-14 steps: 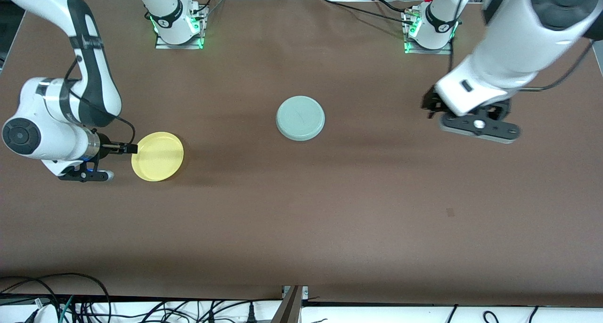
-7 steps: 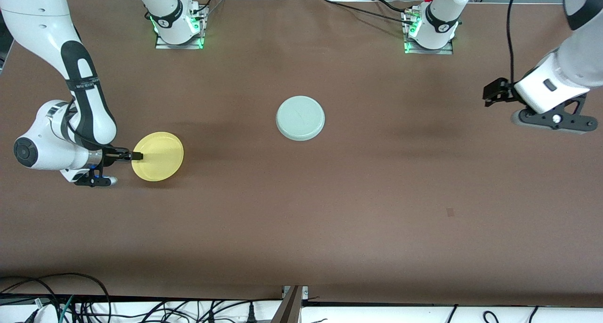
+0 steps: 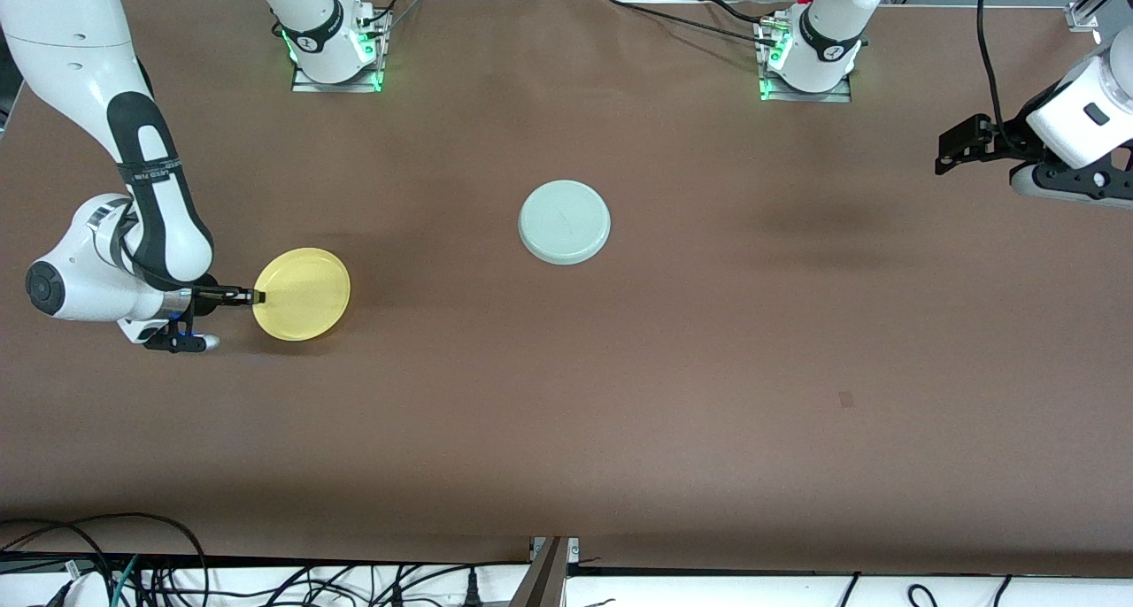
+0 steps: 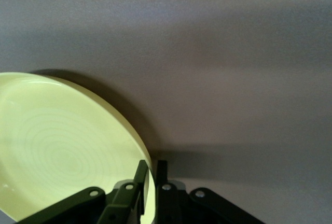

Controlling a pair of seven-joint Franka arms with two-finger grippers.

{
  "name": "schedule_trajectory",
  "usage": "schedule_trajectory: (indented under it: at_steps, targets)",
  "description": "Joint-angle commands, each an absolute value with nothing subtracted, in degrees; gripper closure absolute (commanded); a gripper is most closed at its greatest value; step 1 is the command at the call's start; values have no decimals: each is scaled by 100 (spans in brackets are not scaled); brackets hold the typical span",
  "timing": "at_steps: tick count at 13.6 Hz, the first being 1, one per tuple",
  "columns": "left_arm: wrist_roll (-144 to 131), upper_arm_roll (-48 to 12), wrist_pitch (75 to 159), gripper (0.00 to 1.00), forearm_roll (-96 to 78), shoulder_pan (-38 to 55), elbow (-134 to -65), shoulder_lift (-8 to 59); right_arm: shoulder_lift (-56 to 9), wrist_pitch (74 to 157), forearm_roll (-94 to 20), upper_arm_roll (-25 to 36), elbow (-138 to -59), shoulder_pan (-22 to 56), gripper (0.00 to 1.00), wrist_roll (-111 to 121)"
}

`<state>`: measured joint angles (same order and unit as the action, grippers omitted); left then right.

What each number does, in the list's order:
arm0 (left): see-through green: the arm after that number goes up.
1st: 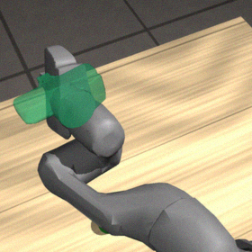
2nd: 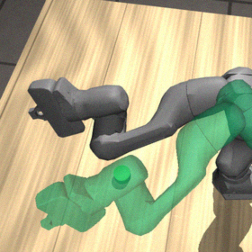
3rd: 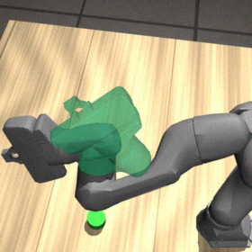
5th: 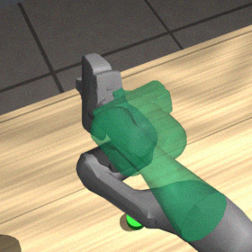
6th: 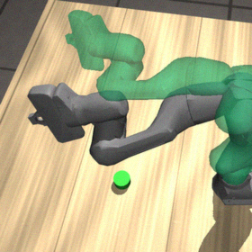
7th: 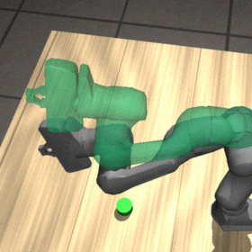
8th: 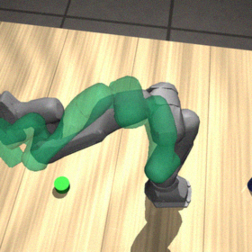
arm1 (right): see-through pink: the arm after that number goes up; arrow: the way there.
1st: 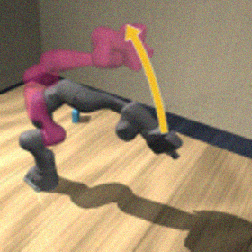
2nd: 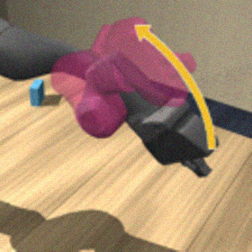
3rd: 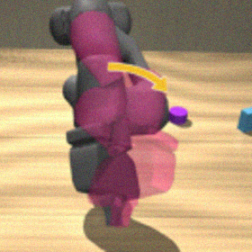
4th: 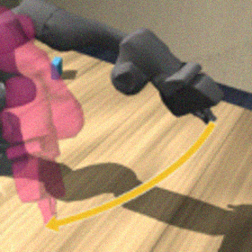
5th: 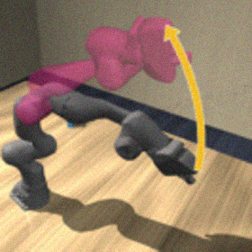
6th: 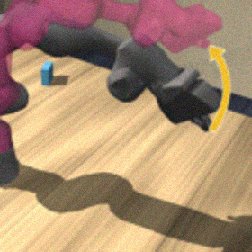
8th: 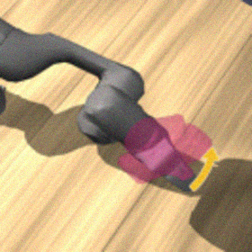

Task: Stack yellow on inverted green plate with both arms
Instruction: 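Grasp the yellow plate rim with the right gripper and lift it, then carry the yellow plate with the right gripper over the green plate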

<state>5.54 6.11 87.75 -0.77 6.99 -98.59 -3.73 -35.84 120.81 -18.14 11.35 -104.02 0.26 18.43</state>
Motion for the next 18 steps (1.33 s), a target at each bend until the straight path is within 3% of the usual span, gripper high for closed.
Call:
schedule_trajectory:
  at_steps: [1,6,8,14,18]
  targets:
    - [607,615,8868,0,-202,686,-9958,-466,-3604,12041,-1864,1064,-10301,26,100,1960]
    - [589,633,8965,0,-185,668,-9721,-317,-3419,10418,-1846,809,-9573,482,100,2243]
    - [659,633,8947,0,-185,493,-9686,-351,-3262,10004,-1881,765,-9615,816,100,1681]
    - [659,677,8947,0,-141,193,-9519,-299,-2681,10562,-1890,-491,-10010,1290,100,494]
    - [677,642,8868,0,-71,202,-9554,-281,-2733,11748,-1898,-562,-10282,2388,100,-70]
